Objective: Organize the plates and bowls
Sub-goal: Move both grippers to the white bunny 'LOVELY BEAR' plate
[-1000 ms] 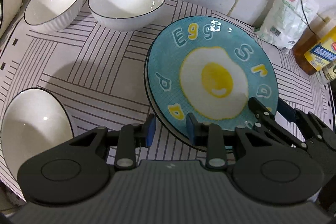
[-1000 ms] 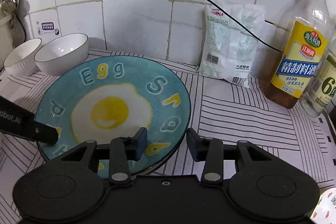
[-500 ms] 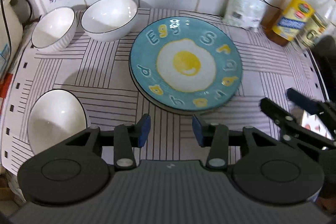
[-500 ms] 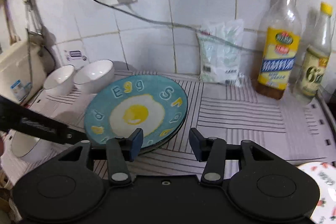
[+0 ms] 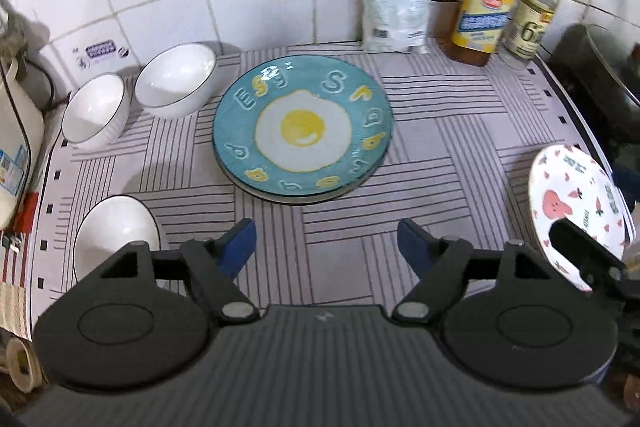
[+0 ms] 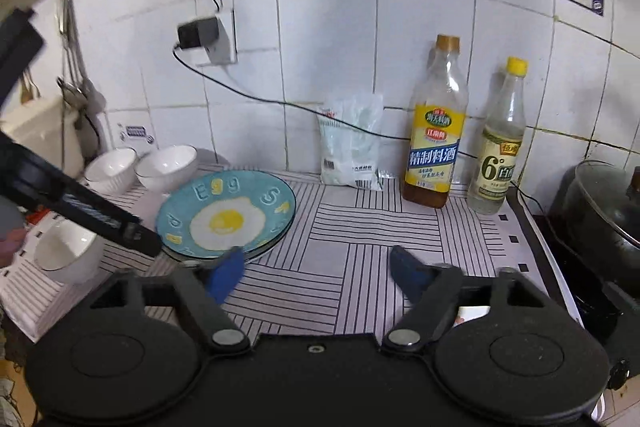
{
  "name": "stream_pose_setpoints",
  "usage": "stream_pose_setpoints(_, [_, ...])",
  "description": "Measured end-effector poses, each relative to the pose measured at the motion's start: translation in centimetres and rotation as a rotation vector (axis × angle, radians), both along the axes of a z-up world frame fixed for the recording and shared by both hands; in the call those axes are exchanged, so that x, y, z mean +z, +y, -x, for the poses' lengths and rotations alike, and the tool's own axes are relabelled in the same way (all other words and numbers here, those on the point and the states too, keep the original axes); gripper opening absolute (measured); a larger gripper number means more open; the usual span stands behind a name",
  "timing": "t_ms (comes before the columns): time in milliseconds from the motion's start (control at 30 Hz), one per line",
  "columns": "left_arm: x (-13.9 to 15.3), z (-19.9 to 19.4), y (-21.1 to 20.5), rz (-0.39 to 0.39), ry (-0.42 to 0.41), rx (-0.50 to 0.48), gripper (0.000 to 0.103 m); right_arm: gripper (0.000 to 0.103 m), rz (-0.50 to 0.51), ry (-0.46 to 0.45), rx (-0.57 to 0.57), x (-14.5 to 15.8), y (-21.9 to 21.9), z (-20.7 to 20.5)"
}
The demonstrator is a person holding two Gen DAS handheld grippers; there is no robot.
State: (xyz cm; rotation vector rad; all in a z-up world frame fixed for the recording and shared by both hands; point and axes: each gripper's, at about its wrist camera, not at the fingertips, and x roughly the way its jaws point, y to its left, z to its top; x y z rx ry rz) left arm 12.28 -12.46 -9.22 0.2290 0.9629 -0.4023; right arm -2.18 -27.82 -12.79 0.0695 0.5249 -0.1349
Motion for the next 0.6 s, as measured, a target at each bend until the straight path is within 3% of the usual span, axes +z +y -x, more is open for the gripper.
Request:
stream_pose_setpoints(100, [0.4, 1.5, -1.2, -0.006, -0.016, -0.039, 0.089, 0.091, 0.016, -0.027, -0.014, 0.4, 0.0, 1.9])
stream_pose_setpoints(400, [0.5, 5.4, -4.5, -0.003, -0.034, -0.151, 0.095, 0.093, 0.038, 0.016, -0.162, -0.8, -1.7, 7.1])
stream_pose_setpoints(600, [-0.8, 7.0, -7.4, 0.0, 0.005, -0.216, 0.095, 0.093, 0.041, 0.063, -0.277, -2.2, -4.0, 9.2])
